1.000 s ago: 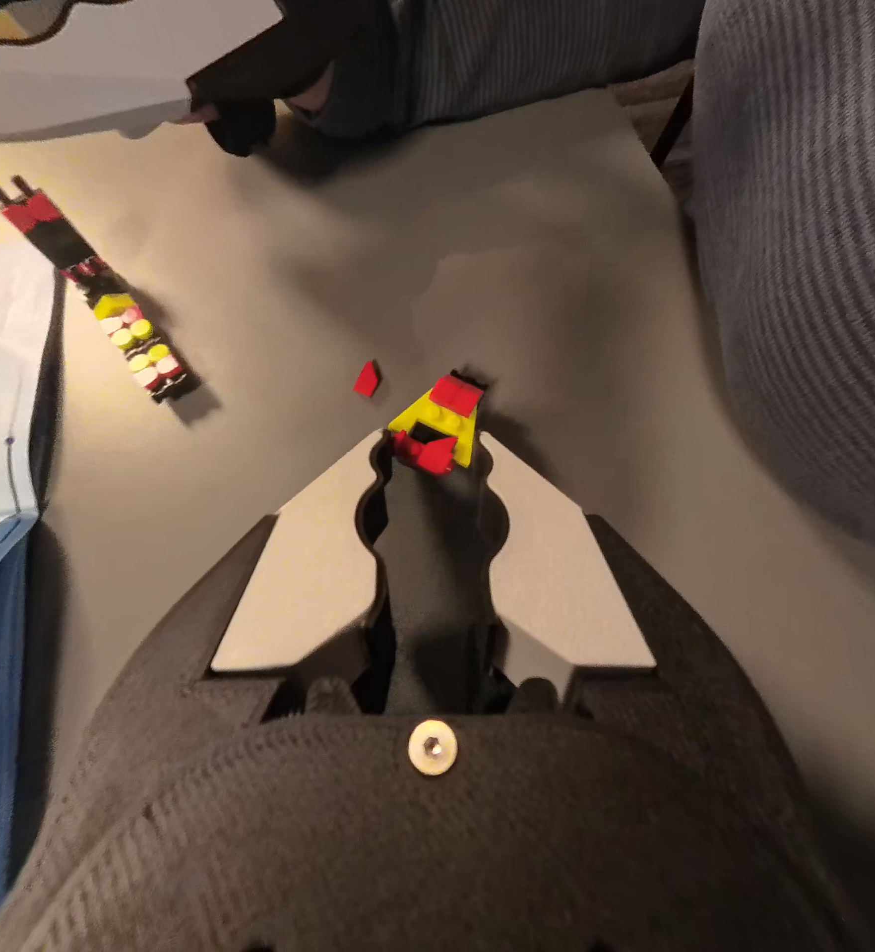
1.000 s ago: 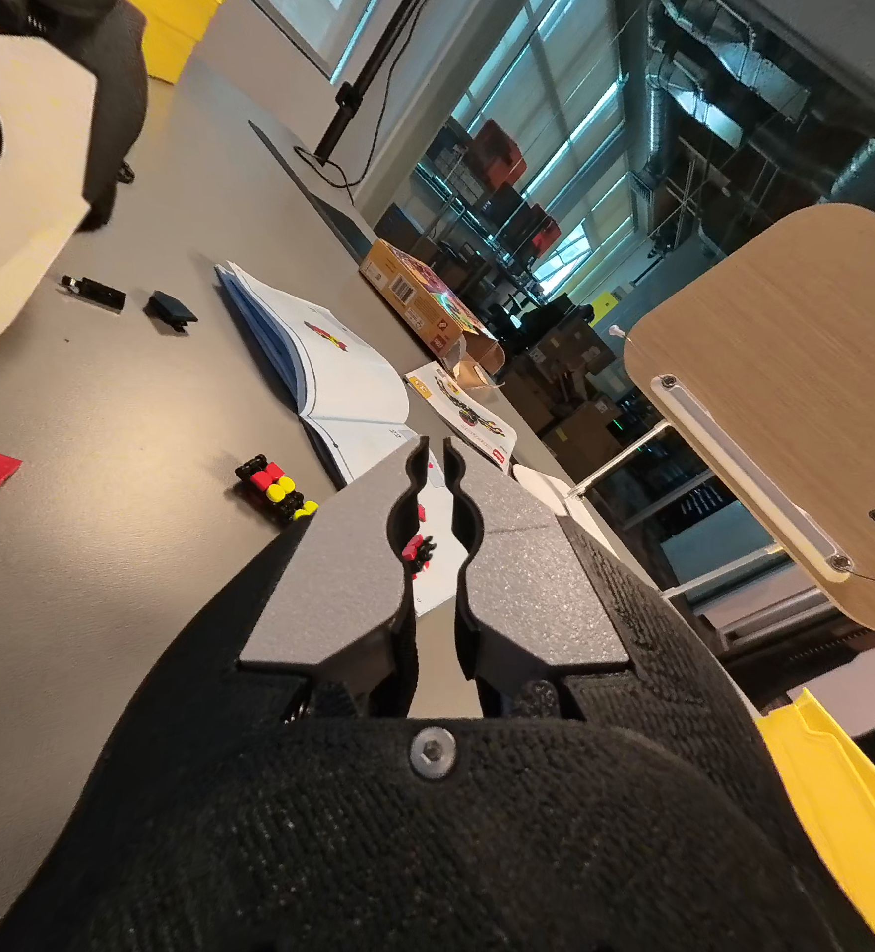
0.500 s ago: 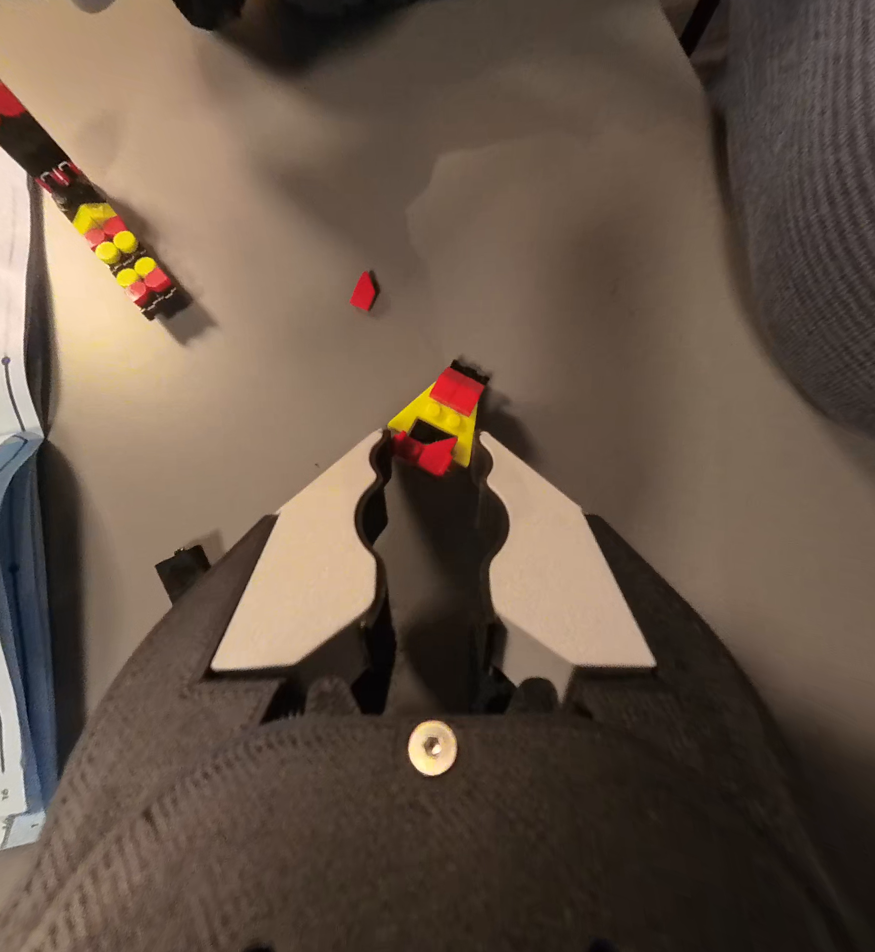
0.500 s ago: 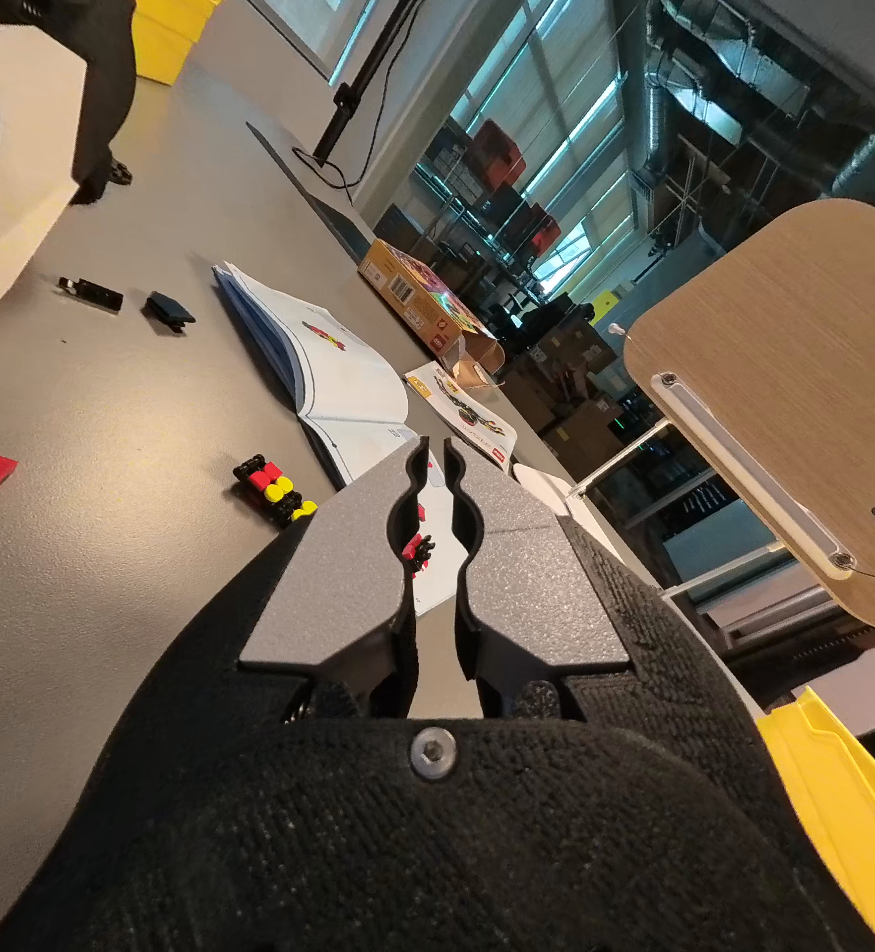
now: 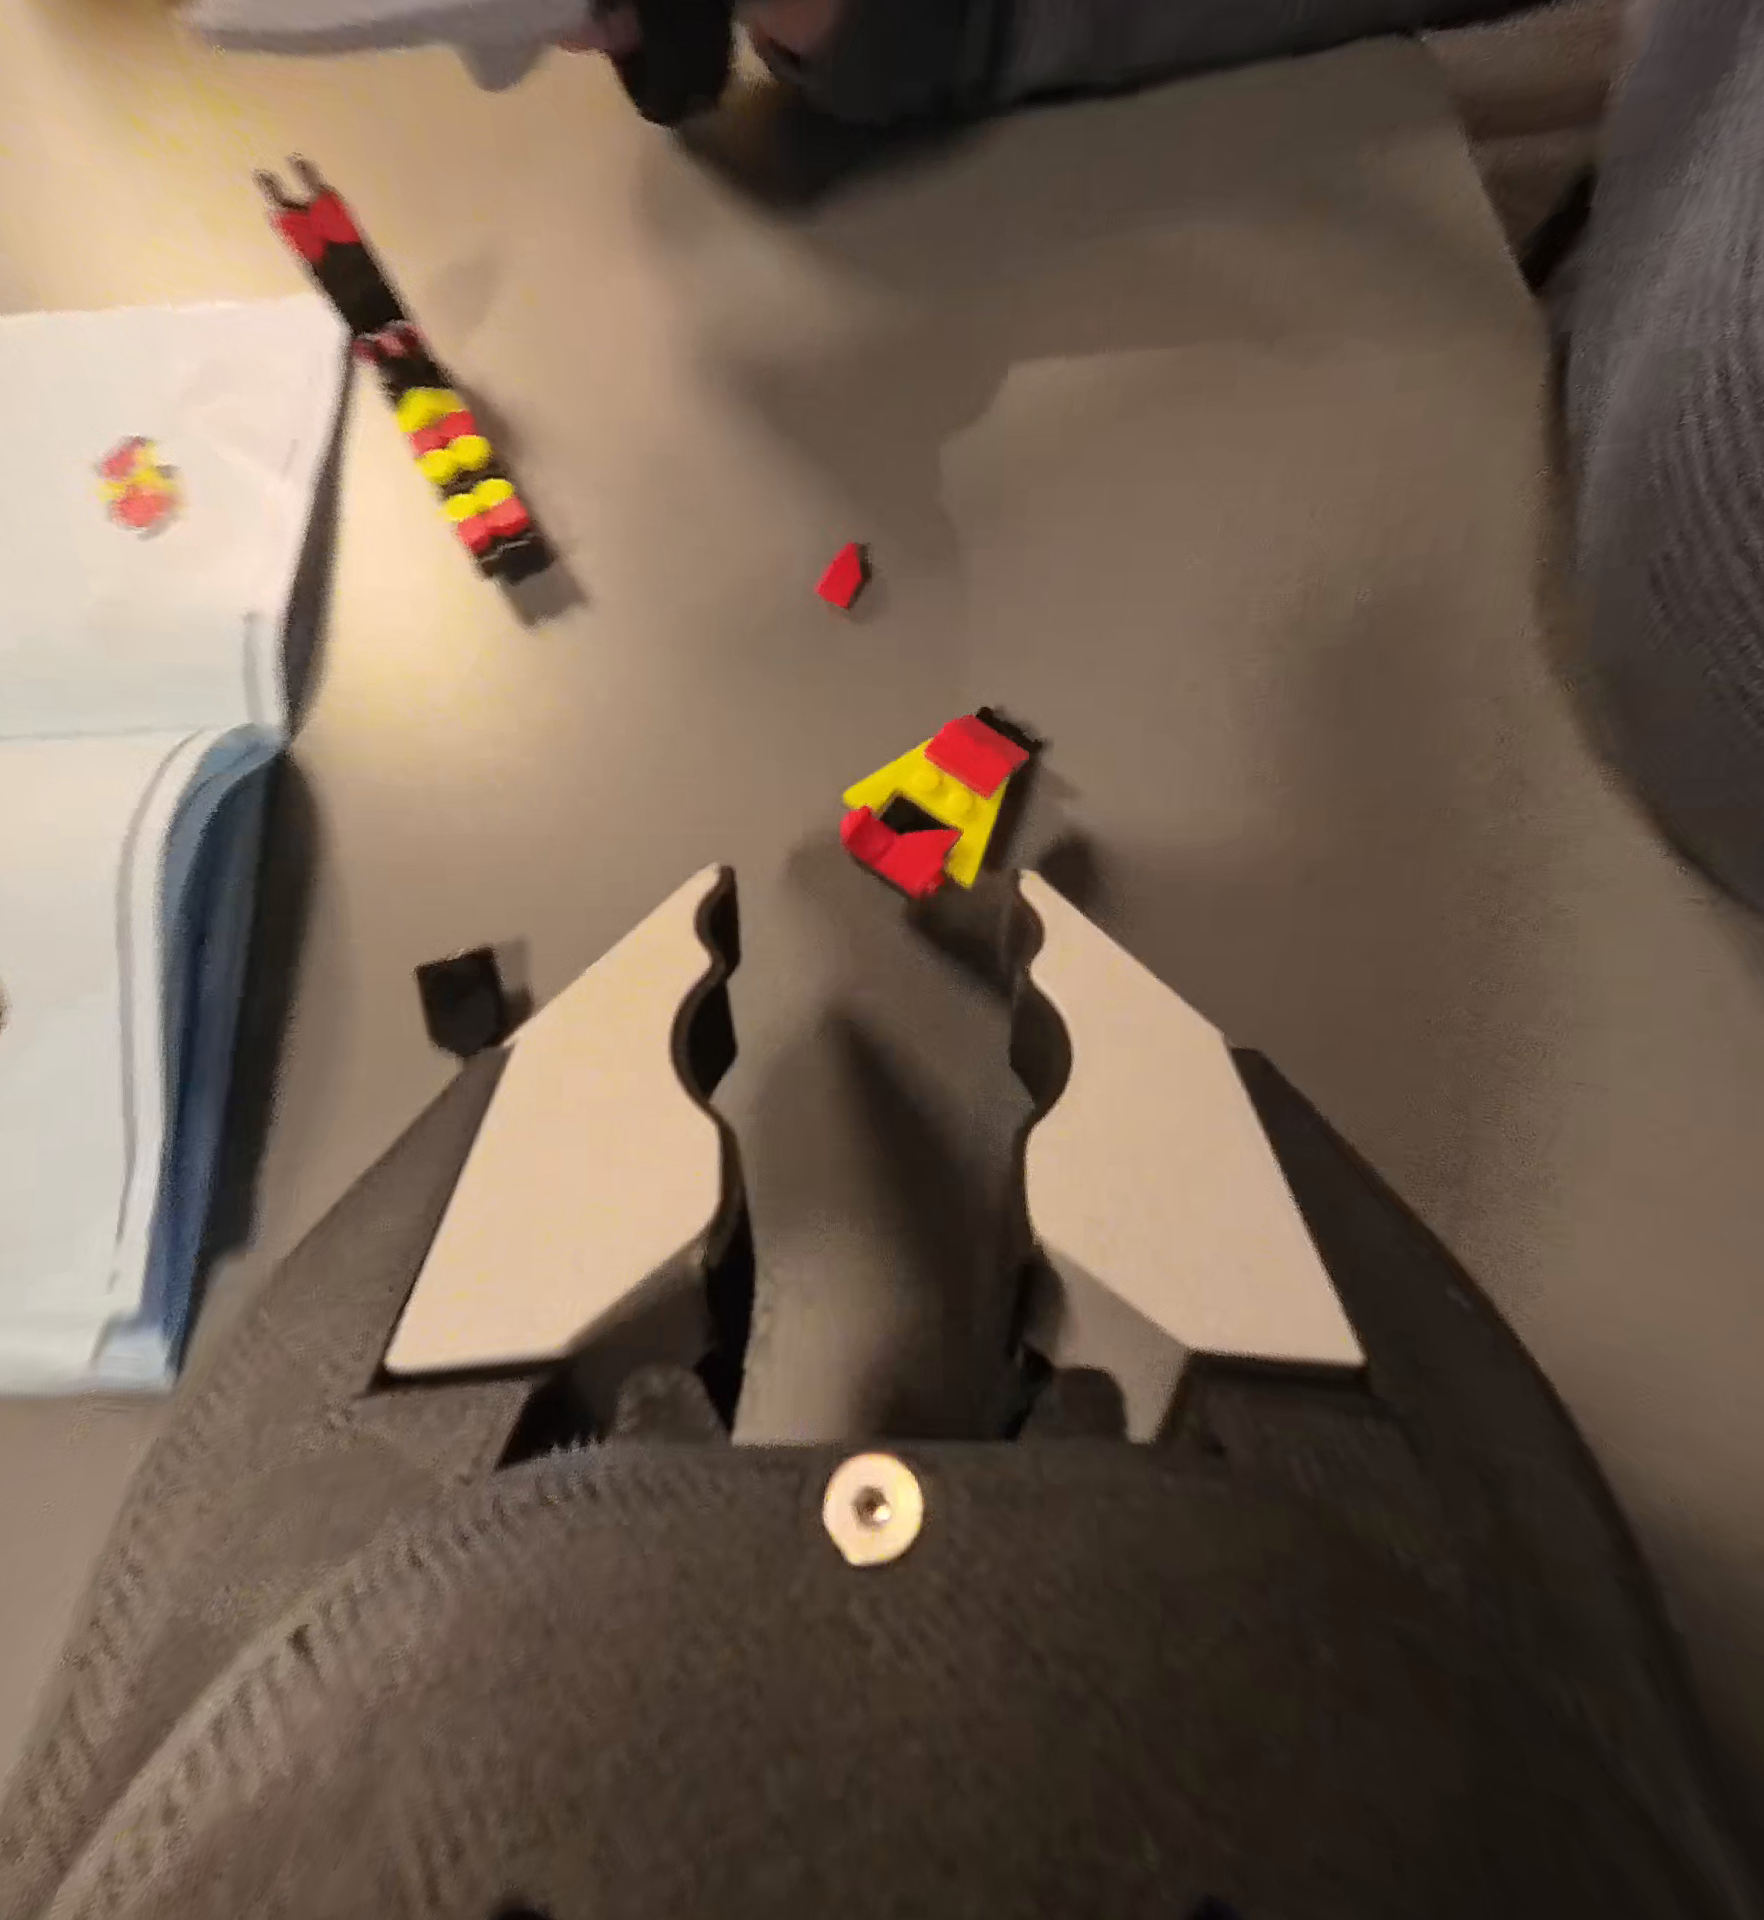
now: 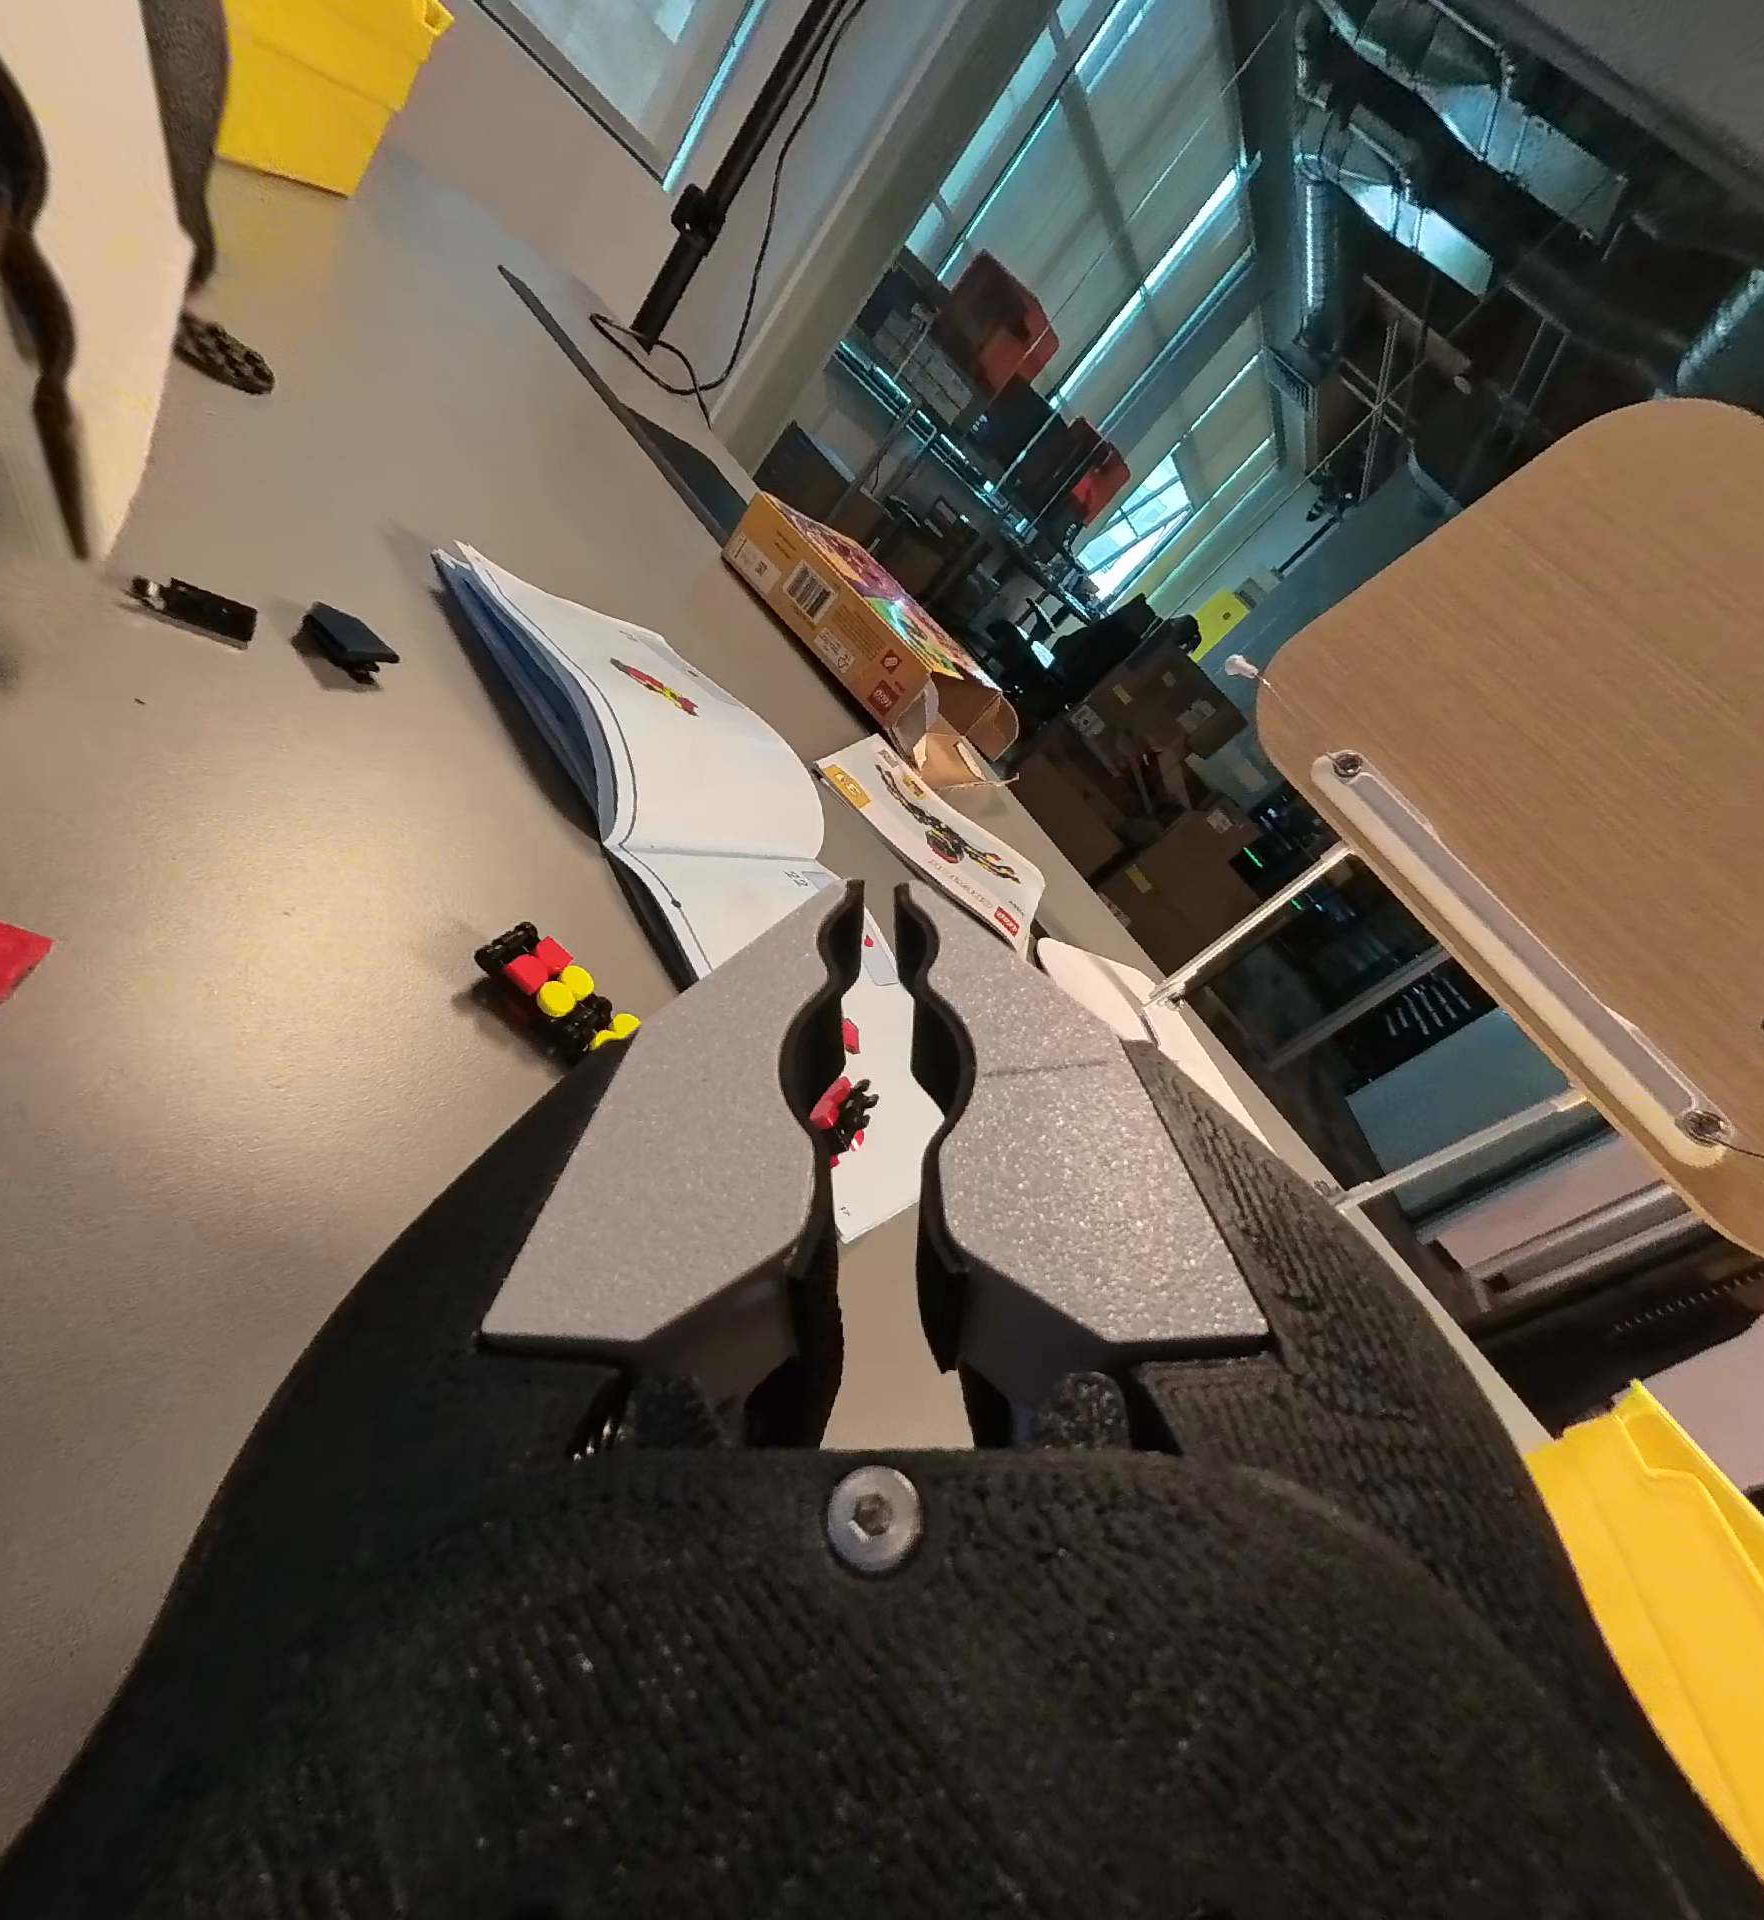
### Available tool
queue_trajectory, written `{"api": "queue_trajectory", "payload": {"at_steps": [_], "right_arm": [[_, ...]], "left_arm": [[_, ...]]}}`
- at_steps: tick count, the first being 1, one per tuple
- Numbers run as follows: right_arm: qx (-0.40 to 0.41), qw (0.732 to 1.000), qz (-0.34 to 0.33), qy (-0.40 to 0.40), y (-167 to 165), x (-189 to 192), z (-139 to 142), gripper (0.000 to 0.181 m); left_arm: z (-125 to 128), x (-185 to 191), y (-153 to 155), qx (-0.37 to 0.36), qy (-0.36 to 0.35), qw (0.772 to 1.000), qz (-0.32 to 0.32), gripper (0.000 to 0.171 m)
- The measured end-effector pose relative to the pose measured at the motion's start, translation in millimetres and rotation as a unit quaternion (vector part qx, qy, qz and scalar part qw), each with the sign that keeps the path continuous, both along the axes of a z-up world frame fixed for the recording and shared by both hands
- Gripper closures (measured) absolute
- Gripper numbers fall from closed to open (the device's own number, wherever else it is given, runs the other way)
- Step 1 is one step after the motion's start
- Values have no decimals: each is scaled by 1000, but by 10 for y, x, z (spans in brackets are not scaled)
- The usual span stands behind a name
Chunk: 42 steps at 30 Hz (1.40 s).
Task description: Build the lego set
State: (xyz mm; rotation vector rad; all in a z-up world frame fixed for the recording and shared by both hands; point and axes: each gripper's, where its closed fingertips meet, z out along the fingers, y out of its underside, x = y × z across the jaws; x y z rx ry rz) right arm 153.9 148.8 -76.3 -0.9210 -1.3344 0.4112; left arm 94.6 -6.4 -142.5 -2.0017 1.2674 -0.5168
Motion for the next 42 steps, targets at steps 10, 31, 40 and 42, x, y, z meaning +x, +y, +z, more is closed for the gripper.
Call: {"api": "queue_trajectory", "payload": {"at_steps": [10, 31, 40, 42], "right_arm": [[4, 1000, 21, 1, -77, -22, 4, 177], [-50, 986, 157, -35, -545, -69, -125, 171], [-230, 905, 280, -224, -1119, 91, -533, 167], [-269, 884, 271, -270, -1144, 93, -657, 164]], "left_arm": [[296, -105, -106, 64, -130, 927, 347, 98], [-163, 211, 58, 7, -18, 916, 400, 114], [-165, 268, 86, 5, -16, 959, 284, 121], [-169, 289, 105, -3, -19, 969, 248, 121]]}}
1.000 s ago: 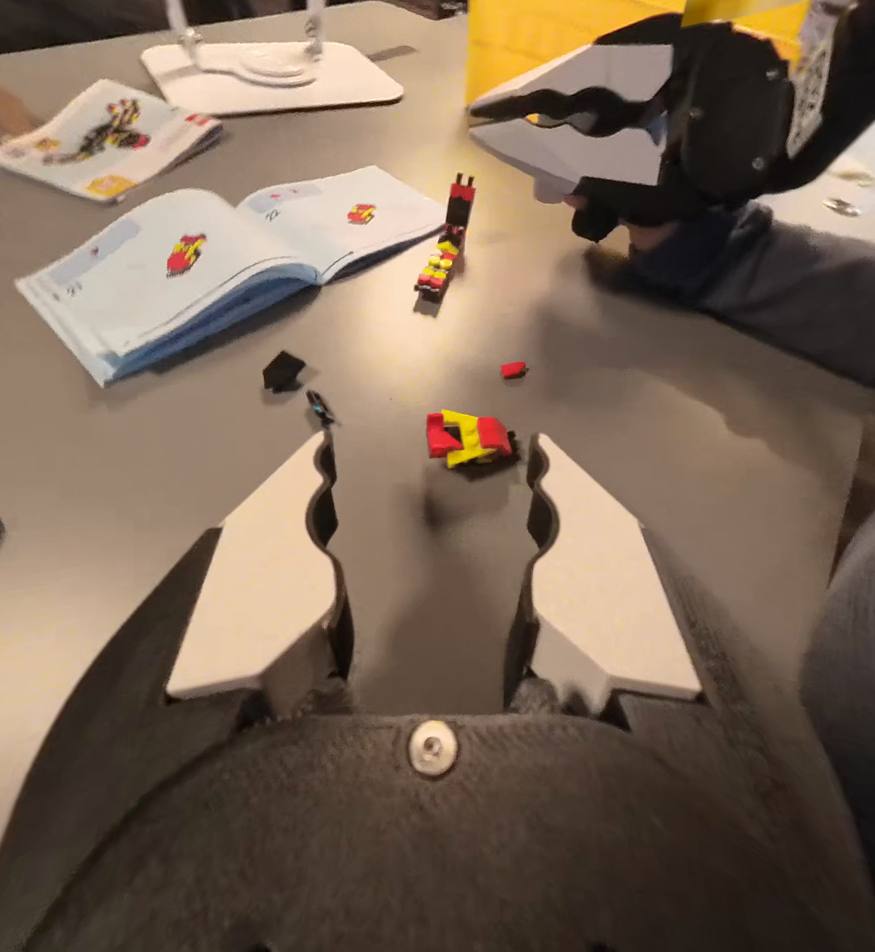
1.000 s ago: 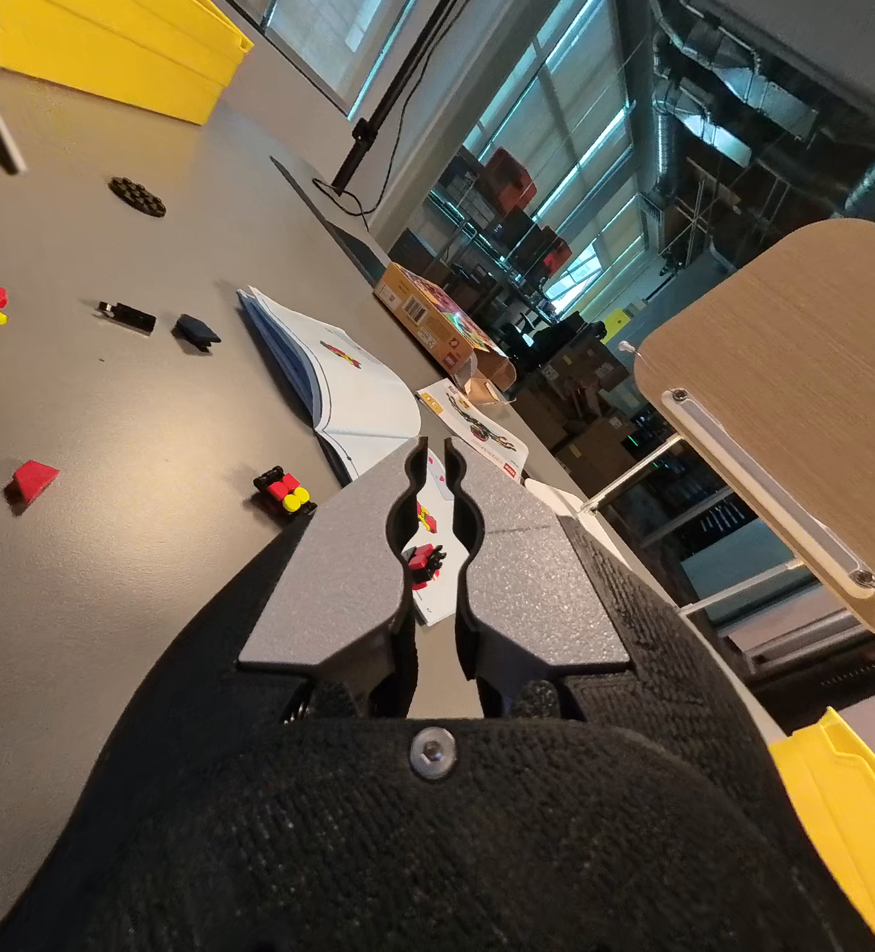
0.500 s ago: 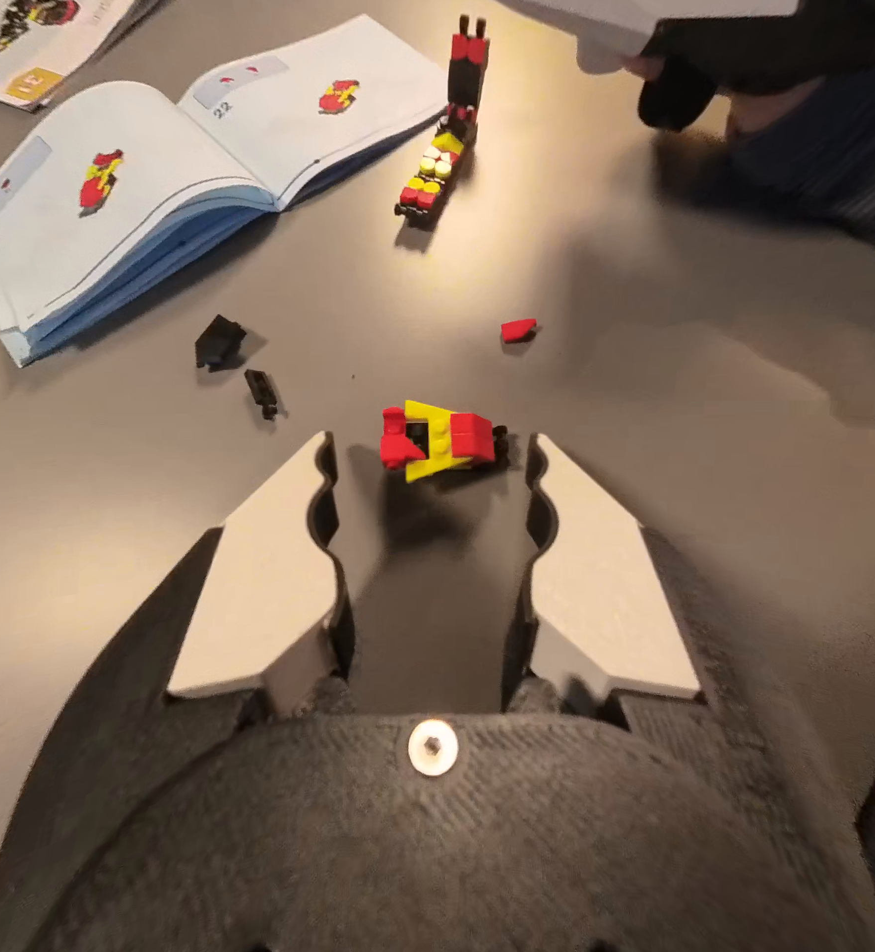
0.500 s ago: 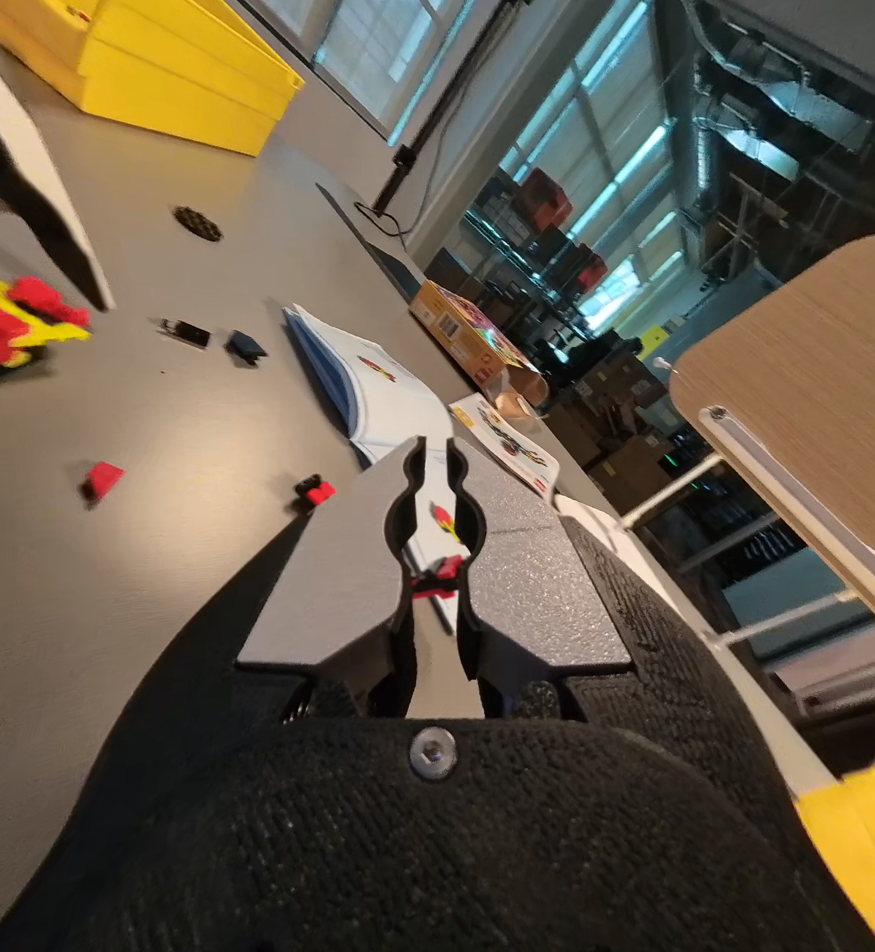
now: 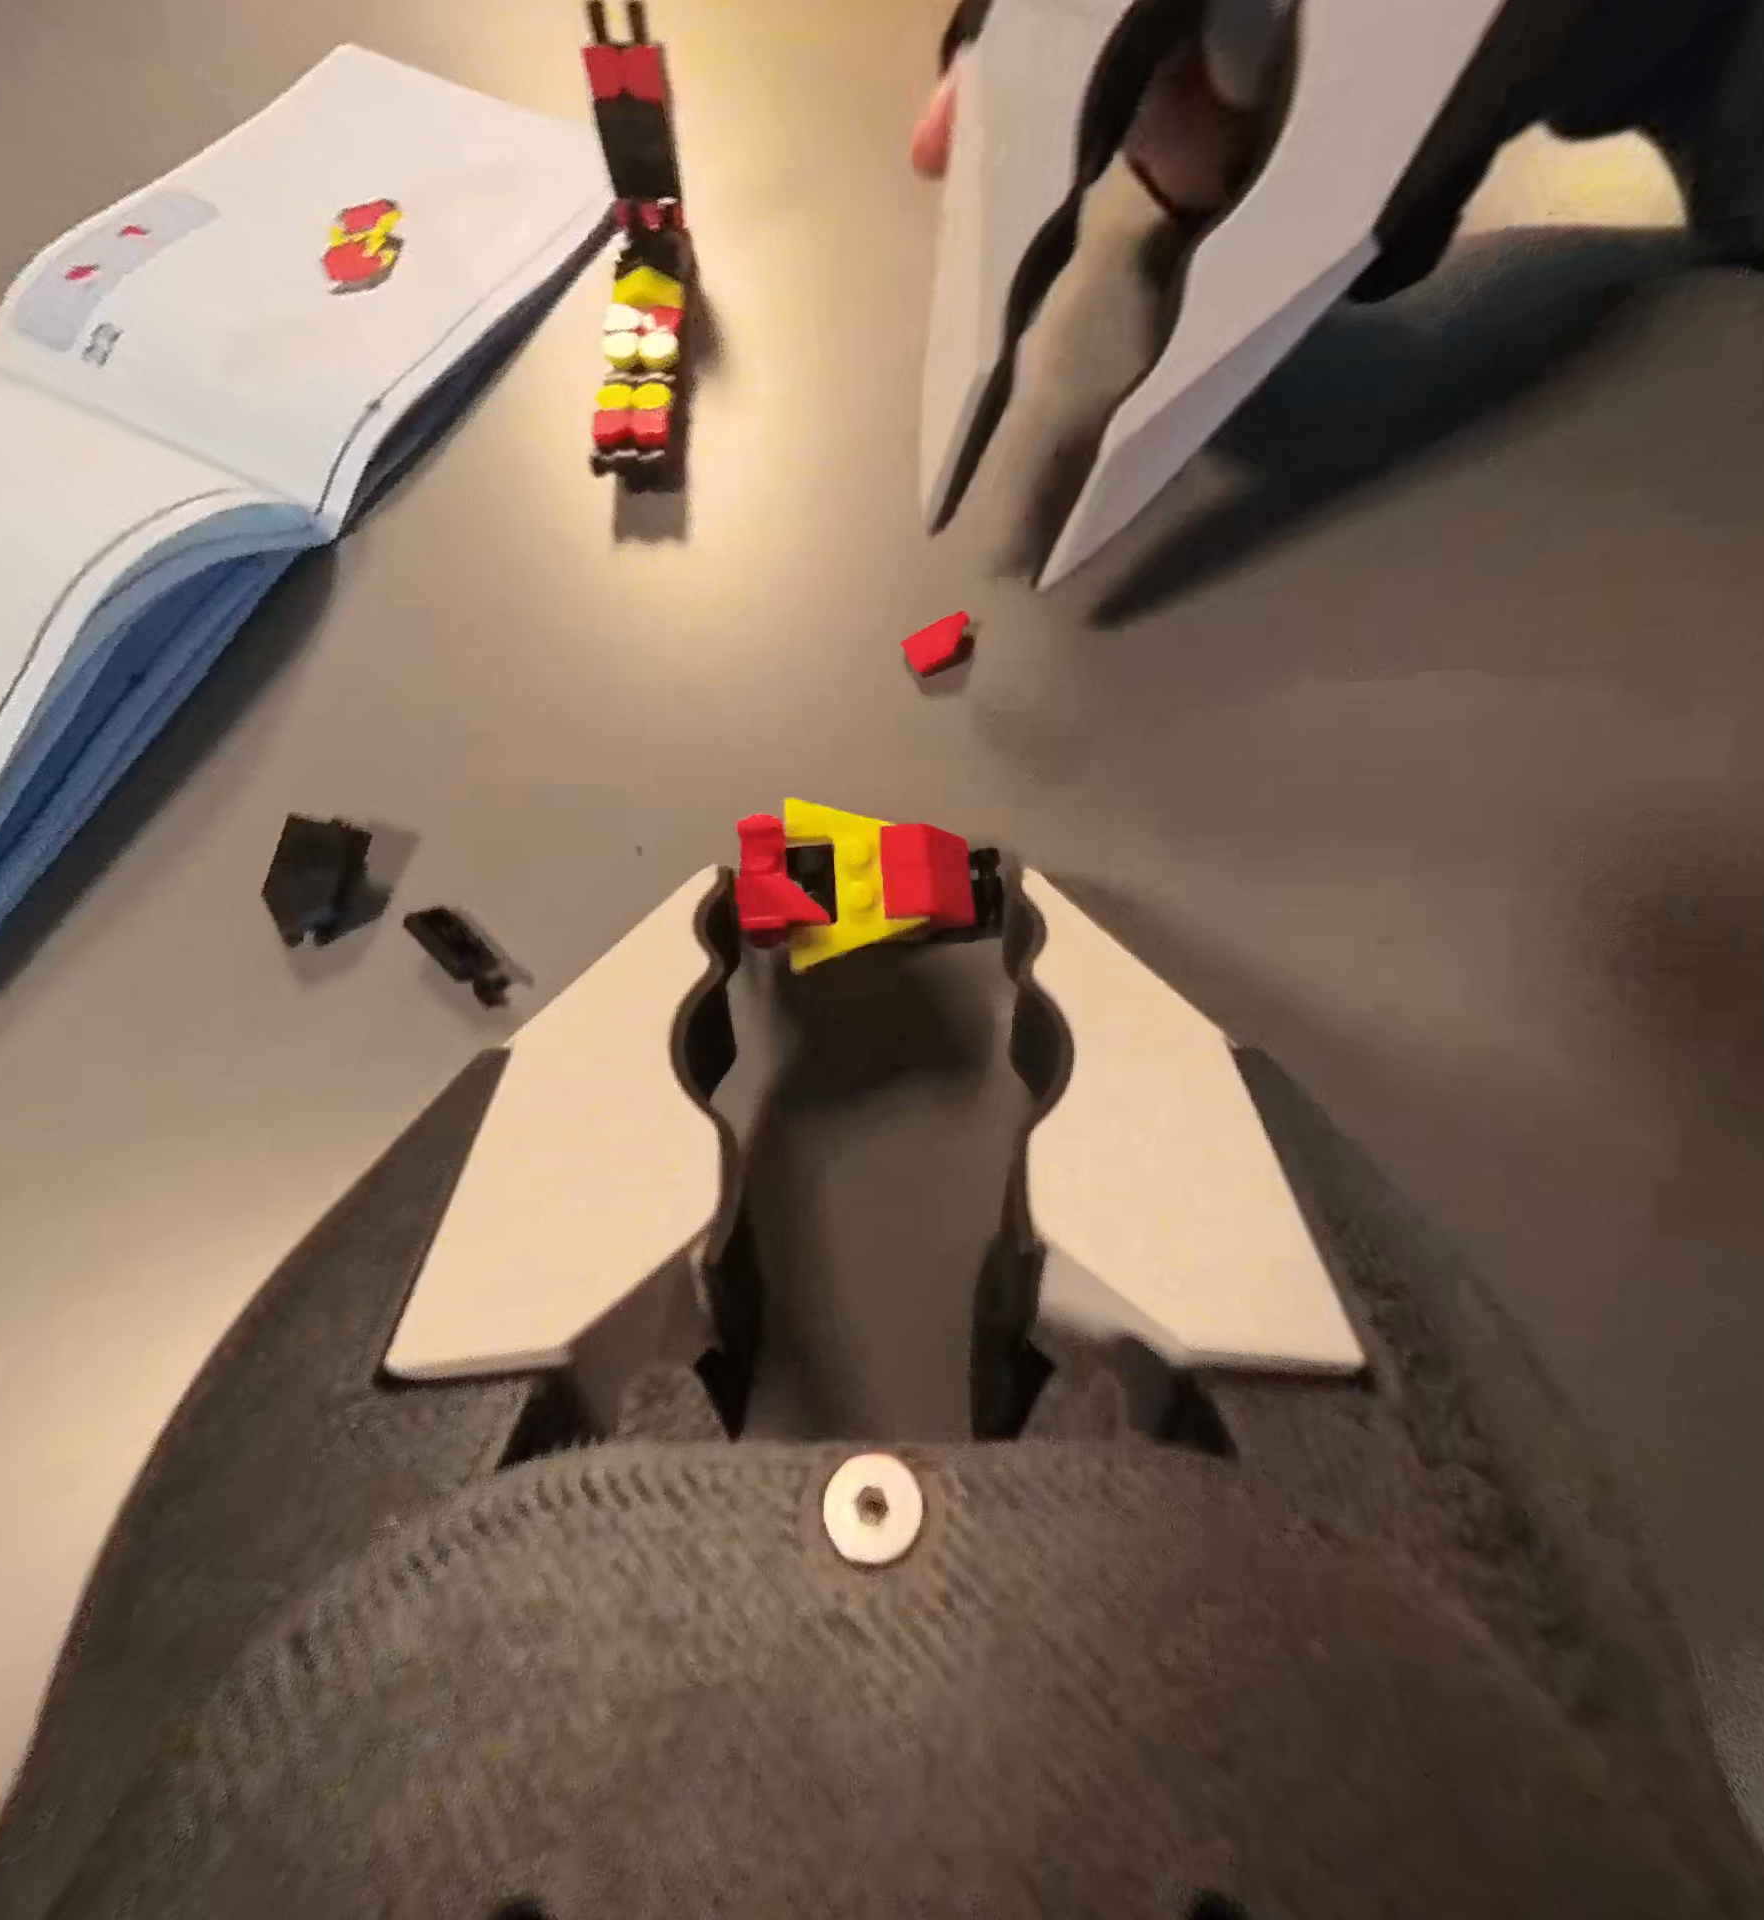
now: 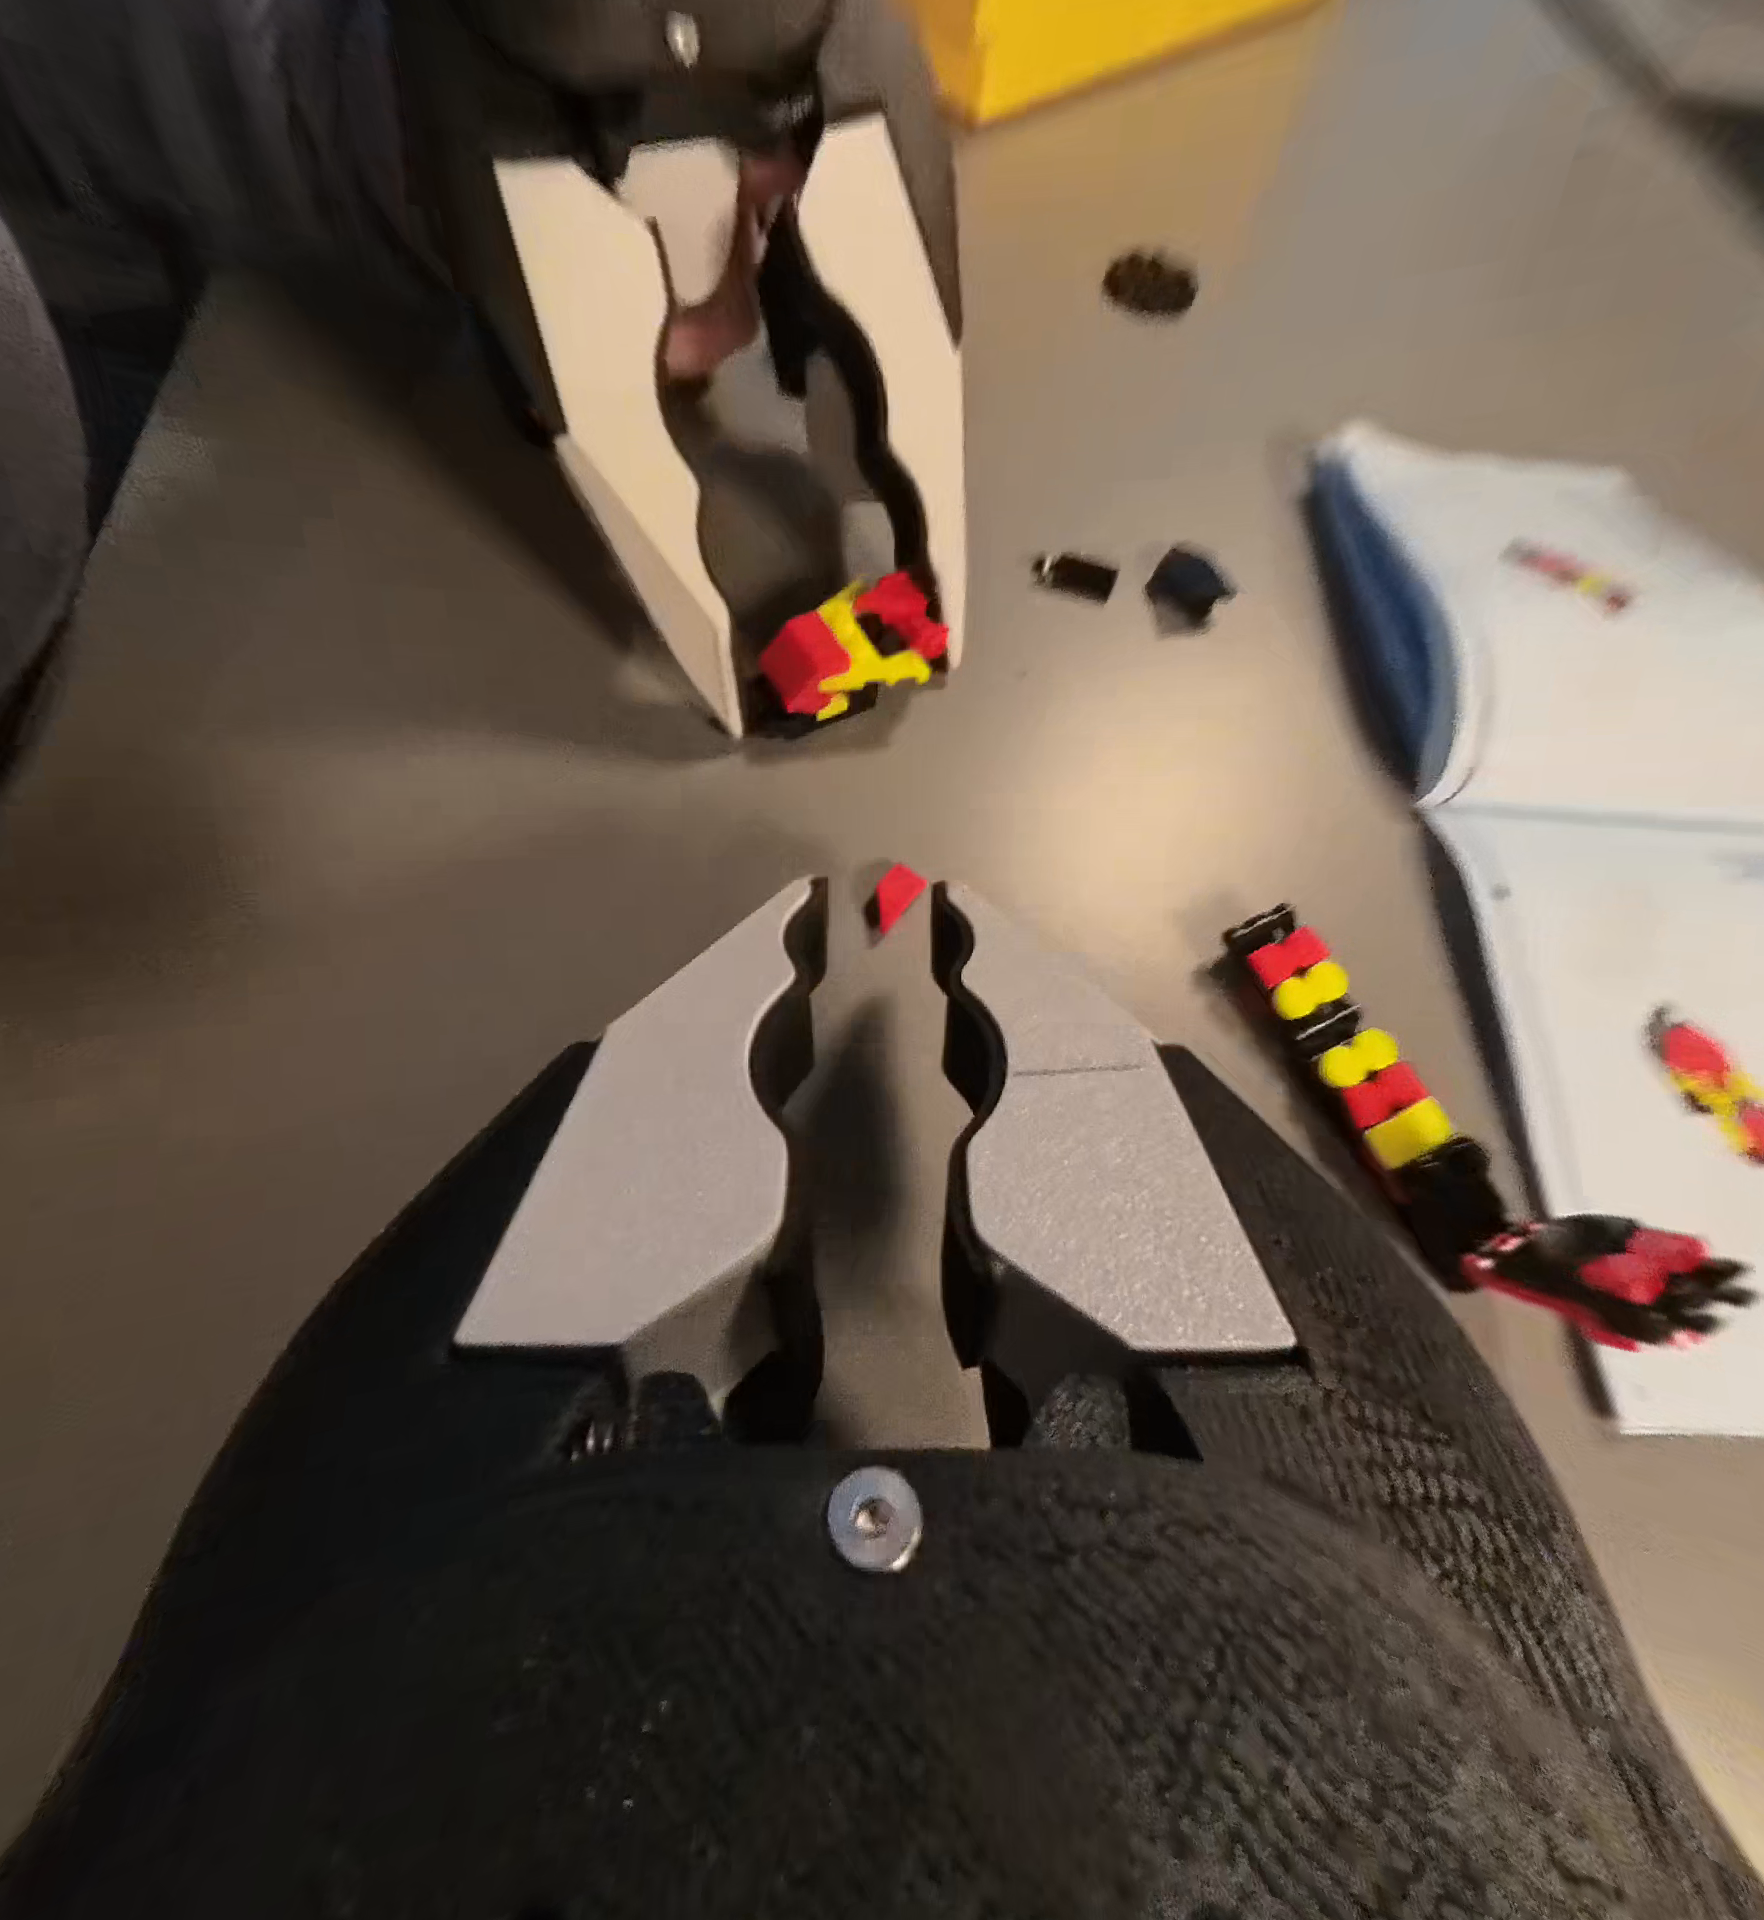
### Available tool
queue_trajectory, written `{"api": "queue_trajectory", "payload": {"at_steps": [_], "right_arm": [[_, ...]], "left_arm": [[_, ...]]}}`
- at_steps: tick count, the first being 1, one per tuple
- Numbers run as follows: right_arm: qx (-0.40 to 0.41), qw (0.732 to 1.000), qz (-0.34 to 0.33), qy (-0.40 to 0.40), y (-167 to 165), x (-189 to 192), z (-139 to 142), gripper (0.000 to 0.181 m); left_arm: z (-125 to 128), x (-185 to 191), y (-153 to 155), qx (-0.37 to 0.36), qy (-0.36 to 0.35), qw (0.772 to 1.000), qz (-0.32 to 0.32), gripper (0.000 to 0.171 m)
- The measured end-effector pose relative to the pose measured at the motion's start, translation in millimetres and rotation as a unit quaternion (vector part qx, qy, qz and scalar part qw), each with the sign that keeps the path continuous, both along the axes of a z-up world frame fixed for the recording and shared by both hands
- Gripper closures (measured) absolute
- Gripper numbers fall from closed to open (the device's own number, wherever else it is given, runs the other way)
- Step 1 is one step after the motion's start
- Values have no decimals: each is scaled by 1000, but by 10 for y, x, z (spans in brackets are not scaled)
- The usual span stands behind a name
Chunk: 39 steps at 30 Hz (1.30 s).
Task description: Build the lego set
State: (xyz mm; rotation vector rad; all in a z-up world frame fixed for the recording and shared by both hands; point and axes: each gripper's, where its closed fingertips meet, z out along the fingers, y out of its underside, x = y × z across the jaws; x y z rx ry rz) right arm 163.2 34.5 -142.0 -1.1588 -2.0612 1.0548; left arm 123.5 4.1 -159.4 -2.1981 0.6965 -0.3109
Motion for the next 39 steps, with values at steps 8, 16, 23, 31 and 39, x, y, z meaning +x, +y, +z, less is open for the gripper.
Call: {"api": "queue_trajectory", "payload": {"at_steps": [8, 16, 23, 31, 39], "right_arm": [[-47, 995, 17, -82, -162, -6, -149, 159], [-52, 997, 32, -42, -87, -71, -36, 155], [-39, 998, 21, -48, -247, -76, -75, 161], [-21, 998, 7, -53, -244, -90, -116, 159], [-18, 998, 22, -64, -227, -74, -145, 161]], "left_arm": [[-5, 49, -17, -11, 2, 994, -106, 121], [-4, 57, -54, -12, -9, 987, -160, 121], [-5, 61, -58, -7, -6, 988, -157, 121], [-5, 61, -59, -8, -7, 987, -157, 121], [-6, 61, -59, -7, -7, 987, -158, 121]]}}
